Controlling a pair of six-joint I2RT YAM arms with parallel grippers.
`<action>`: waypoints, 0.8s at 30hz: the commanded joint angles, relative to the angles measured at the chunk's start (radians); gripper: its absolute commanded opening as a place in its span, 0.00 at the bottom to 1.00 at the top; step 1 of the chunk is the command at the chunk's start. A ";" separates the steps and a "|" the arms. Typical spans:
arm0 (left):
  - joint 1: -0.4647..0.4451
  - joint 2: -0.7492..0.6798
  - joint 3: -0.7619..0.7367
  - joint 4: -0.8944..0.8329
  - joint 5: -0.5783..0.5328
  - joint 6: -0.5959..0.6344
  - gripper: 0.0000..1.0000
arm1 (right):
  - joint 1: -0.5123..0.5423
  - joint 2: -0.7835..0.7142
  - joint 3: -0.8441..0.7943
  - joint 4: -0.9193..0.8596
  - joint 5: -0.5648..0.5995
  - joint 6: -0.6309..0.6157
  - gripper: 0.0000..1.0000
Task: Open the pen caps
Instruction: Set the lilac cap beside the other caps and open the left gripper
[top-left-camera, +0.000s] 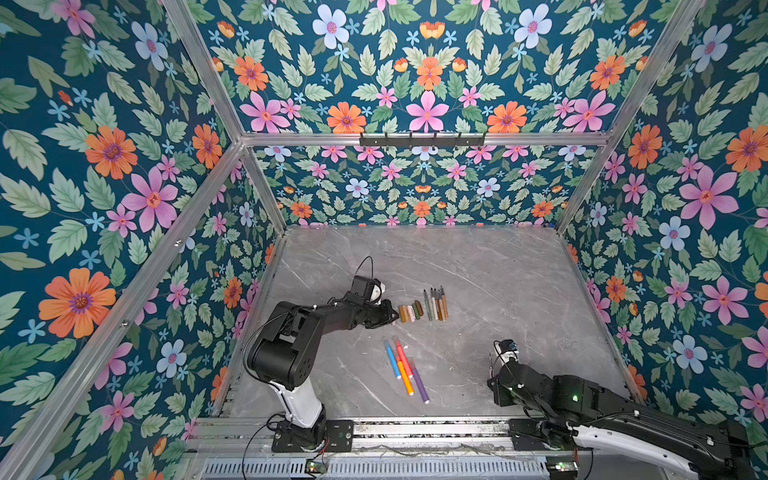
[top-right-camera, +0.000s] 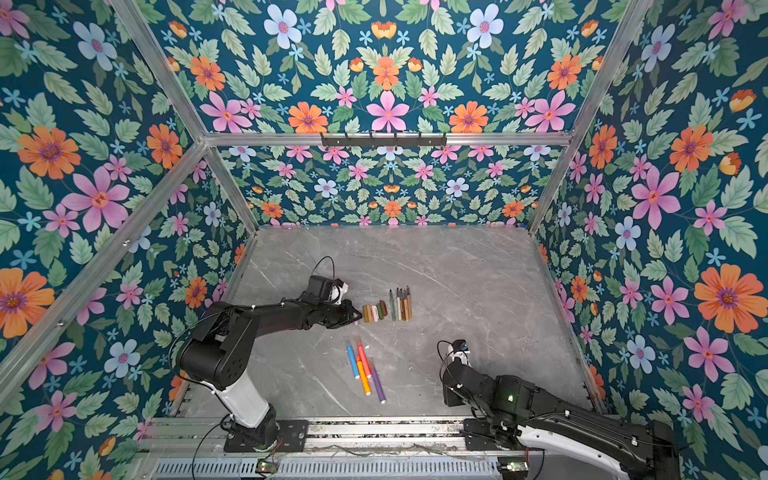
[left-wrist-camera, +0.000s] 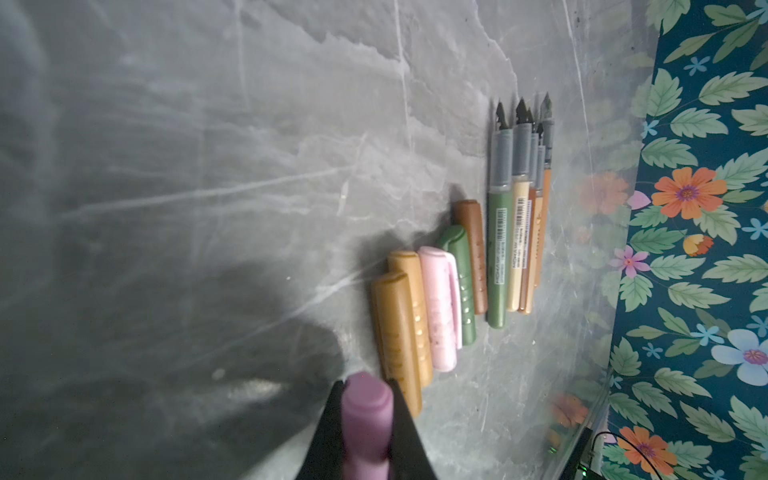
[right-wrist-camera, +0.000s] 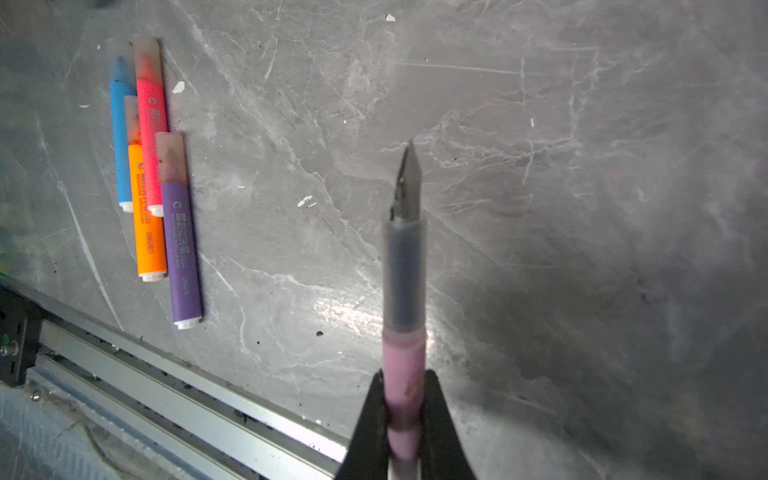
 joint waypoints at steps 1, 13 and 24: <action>0.000 -0.004 0.000 0.014 0.009 -0.006 0.20 | 0.000 0.000 0.002 0.006 0.009 -0.010 0.00; 0.001 -0.015 0.005 0.008 0.004 -0.014 0.31 | 0.000 -0.003 0.001 0.008 0.003 -0.012 0.00; 0.002 -0.051 -0.010 0.000 -0.010 -0.022 0.30 | -0.001 -0.004 0.000 0.010 0.001 -0.013 0.00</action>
